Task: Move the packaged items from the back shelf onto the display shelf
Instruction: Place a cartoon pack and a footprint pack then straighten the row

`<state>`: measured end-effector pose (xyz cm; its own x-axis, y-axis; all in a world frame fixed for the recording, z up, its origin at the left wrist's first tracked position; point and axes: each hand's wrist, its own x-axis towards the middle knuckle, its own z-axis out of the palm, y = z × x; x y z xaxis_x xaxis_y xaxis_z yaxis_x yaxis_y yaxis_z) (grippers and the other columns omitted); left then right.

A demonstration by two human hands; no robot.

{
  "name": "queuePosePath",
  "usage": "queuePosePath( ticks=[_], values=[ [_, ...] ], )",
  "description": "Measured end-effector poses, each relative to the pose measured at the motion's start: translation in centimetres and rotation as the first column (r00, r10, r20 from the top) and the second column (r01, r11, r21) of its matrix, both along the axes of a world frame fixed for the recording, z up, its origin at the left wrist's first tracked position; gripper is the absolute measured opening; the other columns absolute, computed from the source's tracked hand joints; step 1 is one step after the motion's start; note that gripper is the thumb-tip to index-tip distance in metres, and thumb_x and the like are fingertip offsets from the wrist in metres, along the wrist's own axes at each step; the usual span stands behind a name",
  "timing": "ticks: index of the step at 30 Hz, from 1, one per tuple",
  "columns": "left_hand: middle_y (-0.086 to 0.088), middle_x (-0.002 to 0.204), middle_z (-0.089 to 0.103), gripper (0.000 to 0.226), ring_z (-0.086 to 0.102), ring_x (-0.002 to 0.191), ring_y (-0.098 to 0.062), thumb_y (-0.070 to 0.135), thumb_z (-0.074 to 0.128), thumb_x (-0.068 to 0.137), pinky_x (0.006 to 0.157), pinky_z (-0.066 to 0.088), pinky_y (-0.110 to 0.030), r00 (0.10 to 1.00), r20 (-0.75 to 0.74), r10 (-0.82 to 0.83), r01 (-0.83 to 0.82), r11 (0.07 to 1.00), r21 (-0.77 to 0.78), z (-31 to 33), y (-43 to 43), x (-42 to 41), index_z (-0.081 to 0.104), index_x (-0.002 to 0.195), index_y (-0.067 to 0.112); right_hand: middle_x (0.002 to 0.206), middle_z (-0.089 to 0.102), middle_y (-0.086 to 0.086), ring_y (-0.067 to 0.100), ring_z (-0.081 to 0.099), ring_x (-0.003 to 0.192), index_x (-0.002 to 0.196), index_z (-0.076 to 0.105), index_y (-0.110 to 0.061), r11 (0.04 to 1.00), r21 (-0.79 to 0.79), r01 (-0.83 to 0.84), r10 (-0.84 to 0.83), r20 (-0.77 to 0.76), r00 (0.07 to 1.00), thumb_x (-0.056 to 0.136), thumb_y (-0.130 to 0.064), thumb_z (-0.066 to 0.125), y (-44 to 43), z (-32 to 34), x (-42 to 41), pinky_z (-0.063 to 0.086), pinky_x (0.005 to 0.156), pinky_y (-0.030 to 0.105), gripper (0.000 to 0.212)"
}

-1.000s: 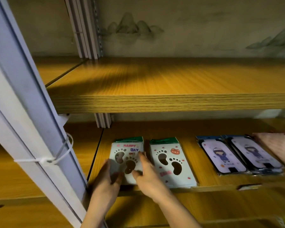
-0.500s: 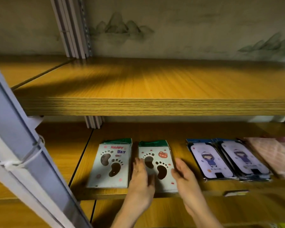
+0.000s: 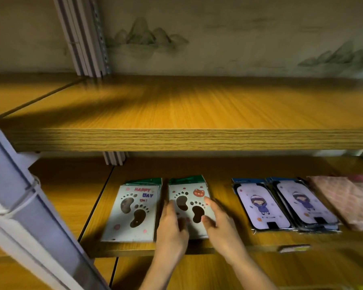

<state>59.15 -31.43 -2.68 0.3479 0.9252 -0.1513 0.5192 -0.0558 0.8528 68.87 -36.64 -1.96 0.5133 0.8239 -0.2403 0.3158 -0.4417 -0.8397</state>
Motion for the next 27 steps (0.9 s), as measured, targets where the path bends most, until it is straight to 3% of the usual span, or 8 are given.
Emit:
queuePosePath(
  ticks=[6,11,13,15,17,20,24,27],
  values=[
    [-0.004,0.150,0.030,0.067,0.031,0.137,-0.019,0.007,0.052,0.087,0.112,0.027,-0.037,0.998,-0.022,-0.056,0.056,0.998,0.019,-0.6,0.9,-0.4,0.017,0.144,0.017,0.150,0.029,-0.005,0.014,0.031,0.137,0.147,0.007,-0.034,0.998,-0.029,-0.050,0.051,0.062,0.997,0.096,-0.023,0.043,0.1,0.2,0.2,0.032,0.109,0.033,0.064],
    [0.002,0.157,0.000,0.070,-0.006,0.143,-0.011,0.010,0.049,0.090,0.116,0.003,-0.031,0.991,-0.118,-0.059,0.087,0.966,0.245,0.4,0.1,0.7,0.010,0.146,0.018,0.144,0.031,-0.017,0.007,0.032,0.134,0.144,0.021,-0.037,0.994,0.006,-0.106,0.105,0.068,0.992,0.094,-0.026,0.045,-2.9,1.3,3.4,0.031,0.110,0.031,0.056],
    [0.009,0.156,0.006,0.061,0.001,0.143,-0.009,0.016,0.046,0.093,0.116,0.005,-0.029,0.989,-0.019,-0.149,0.150,0.964,0.218,1.2,-1.2,2.6,0.017,0.145,0.023,0.141,0.038,-0.015,0.002,0.034,0.130,0.136,0.036,-0.036,0.995,0.095,-0.019,0.009,0.099,0.995,0.094,-0.019,0.046,-4.9,1.7,6.5,0.031,0.109,0.027,0.047],
    [0.015,0.152,0.012,0.055,0.010,0.142,-0.009,0.022,0.042,0.094,0.116,0.011,-0.030,0.965,0.103,-0.240,0.234,0.970,0.072,1.5,-2.7,5.1,0.019,0.144,0.029,0.139,0.045,-0.007,0.005,0.041,0.127,0.135,0.041,-0.029,0.984,0.136,0.117,-0.131,0.103,0.986,0.095,-0.014,0.045,-6.4,1.8,9.6,0.034,0.108,0.026,0.043],
    [0.012,0.154,0.013,0.056,0.012,0.142,-0.009,0.024,0.041,0.095,0.118,0.013,-0.032,0.954,0.126,-0.273,0.278,0.960,-0.023,0.9,-3.8,8.0,0.016,0.145,0.027,0.144,0.043,-0.001,0.009,0.042,0.126,0.141,0.035,-0.021,0.987,0.065,0.148,-0.153,0.091,0.984,0.095,-0.014,0.045,-7.1,1.9,11.6,0.035,0.106,0.028,0.047],
    [0.005,0.157,0.004,0.060,0.004,0.144,-0.011,0.030,0.038,0.096,0.118,0.006,-0.032,0.967,0.058,-0.250,0.251,0.968,-0.009,-0.6,-4.8,11.7,0.006,0.146,0.022,0.146,0.038,0.001,0.006,0.043,0.114,0.147,0.017,-0.019,0.990,-0.096,0.099,-0.093,0.066,0.993,0.096,-0.020,0.043,-7.1,1.7,12.6,0.036,0.096,0.022,0.057],
    [0.006,0.156,0.006,0.060,0.005,0.144,-0.014,0.033,0.036,0.096,0.119,0.008,-0.037,0.969,0.039,-0.243,0.242,0.970,0.032,-1.4,-5.6,14.4,0.004,0.146,0.021,0.155,0.019,-0.002,0.016,0.026,0.140,0.148,0.005,-0.023,0.987,-0.152,0.047,-0.037,0.065,0.997,0.096,-0.027,0.042,-7.0,1.5,13.6,0.028,0.111,0.034,0.064],
    [0.012,0.140,0.040,0.057,0.041,0.127,-0.005,0.020,0.041,0.095,0.108,0.035,-0.027,0.967,0.079,-0.242,0.241,0.970,0.028,-1.0,-5.7,15.1,0.013,0.144,0.025,0.157,0.013,-0.004,0.017,0.022,0.142,0.148,0.003,-0.025,0.988,-0.157,0.001,-0.001,0.002,1.000,0.096,-0.029,0.042,-7.1,1.2,14.4,0.026,0.112,0.035,0.065]
  ],
)
